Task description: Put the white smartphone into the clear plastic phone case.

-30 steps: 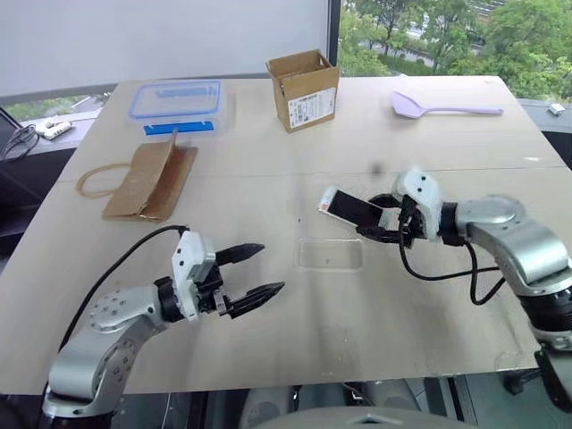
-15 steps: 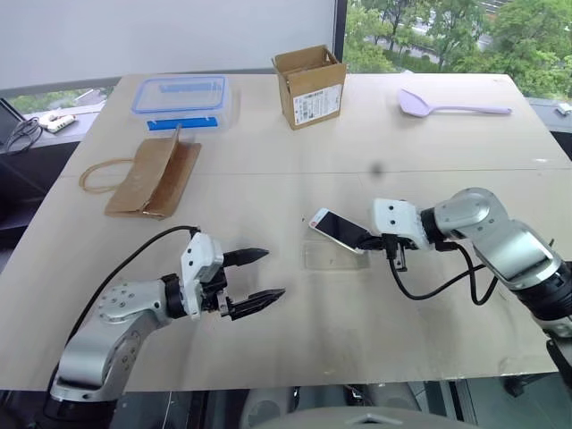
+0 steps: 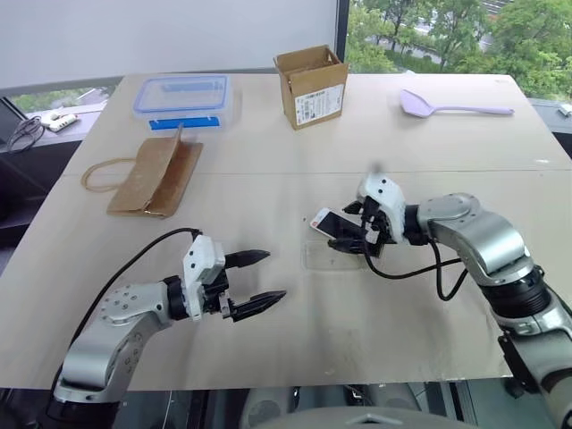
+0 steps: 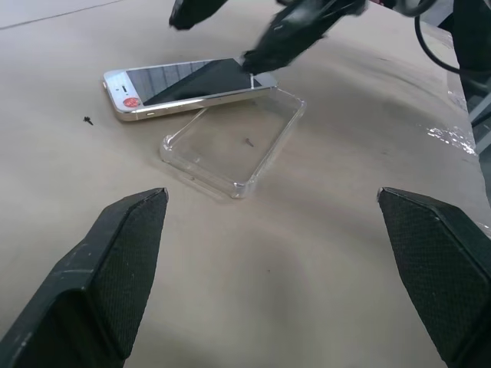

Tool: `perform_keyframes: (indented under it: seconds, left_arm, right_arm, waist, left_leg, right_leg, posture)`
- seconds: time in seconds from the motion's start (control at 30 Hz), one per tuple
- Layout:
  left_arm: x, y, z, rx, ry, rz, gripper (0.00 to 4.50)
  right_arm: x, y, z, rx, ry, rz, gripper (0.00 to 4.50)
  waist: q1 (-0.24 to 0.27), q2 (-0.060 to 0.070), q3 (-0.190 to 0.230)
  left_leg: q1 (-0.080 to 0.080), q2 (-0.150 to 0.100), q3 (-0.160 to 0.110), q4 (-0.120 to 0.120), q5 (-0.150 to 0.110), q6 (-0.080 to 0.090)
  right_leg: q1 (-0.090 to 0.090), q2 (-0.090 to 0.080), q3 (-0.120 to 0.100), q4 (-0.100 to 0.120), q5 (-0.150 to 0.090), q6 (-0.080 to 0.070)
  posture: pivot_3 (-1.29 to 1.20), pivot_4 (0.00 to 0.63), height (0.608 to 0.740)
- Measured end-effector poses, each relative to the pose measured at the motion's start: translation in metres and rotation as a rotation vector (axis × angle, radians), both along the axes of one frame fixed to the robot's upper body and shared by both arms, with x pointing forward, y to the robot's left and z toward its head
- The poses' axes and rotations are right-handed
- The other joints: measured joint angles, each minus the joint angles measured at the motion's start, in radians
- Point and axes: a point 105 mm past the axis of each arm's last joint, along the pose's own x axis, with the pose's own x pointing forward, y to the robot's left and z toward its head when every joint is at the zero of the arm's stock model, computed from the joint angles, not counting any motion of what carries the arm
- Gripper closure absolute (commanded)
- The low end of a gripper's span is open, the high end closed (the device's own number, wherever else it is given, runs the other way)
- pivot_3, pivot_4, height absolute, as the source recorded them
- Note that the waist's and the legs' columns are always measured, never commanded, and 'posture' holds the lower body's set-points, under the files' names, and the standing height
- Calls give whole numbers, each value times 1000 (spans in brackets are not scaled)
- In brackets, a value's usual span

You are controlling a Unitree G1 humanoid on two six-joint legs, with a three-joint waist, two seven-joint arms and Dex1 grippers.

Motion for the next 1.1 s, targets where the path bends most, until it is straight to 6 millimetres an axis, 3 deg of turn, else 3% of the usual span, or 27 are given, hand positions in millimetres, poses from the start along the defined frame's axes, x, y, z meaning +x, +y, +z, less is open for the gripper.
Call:
perform_keyframes:
  seconds: [0.23, 0.4, 0.5, 0.53, 0.57, 0.83, 1.1]
  left_arm:
    - [-2, 1, -3, 5, 12, 5, 0]
    - [-4, 2, -5, 6, 20, 8, 0]
    - [-5, 2, -7, 6, 26, 10, 0]
    - [-6, 3, -8, 6, 31, 12, 0]
    - [-6, 3, -8, 6, 32, 13, 0]
    - [-5, 3, -7, 6, 23, 21, 0]
    - [-4, 3, -6, 6, 9, 22, 0]
  right_arm:
    - [7, -10, -19, -63, 40, -58, 49]
    - [9, -10, -21, -72, 40, -57, 49]
    - [10, -9, -22, -68, 37, -57, 854]
    - [11, -10, -22, -72, 34, -61, 1356]
    - [11, -10, -22, -72, 34, -61, 1485]
    - [11, -12, -19, -54, 28, -45, 1484]
    - [4, -20, 11, -45, -71, 48, 1484]
  waist:
    - [-3, 0, 0]
    - [-2, 0, 0]
    - [-3, 0, 0]
    - [-2, 0, 0]
    - [-2, 0, 0]
    - [-1, 0, 0]
    - [-1, 0, 0]
  left_leg:
    - [0, 0, 0, 0, 0, 0]
    - [0, 0, 0, 1, 0, 0]
    - [1, 0, 0, 1, 0, 0]
    - [1, 0, 0, 1, 0, 0]
    - [1, 0, 0, 2, 0, 0]
    - [1, -1, 0, 2, 0, 0]
    - [1, -1, 0, 2, 0, 0]
  right_leg:
    - [0, 0, 0, 0, 0, 0]
    - [0, 0, 0, 1, 0, 0]
    - [0, 0, 0, 3, 0, 0]
    - [0, 0, 0, 4, 0, 0]
    - [0, 0, 0, 4, 0, 0]
    - [0, 0, 0, 4, 0, 0]
    - [0, 0, -1, 4, 0, 0]
  posture:
    - [0, 150, 740]
    - [0, 150, 740]
    - [0, 150, 740]
    - [0, 150, 740]
    - [0, 150, 740]
    - [0, 150, 740]
    - [0, 150, 740]
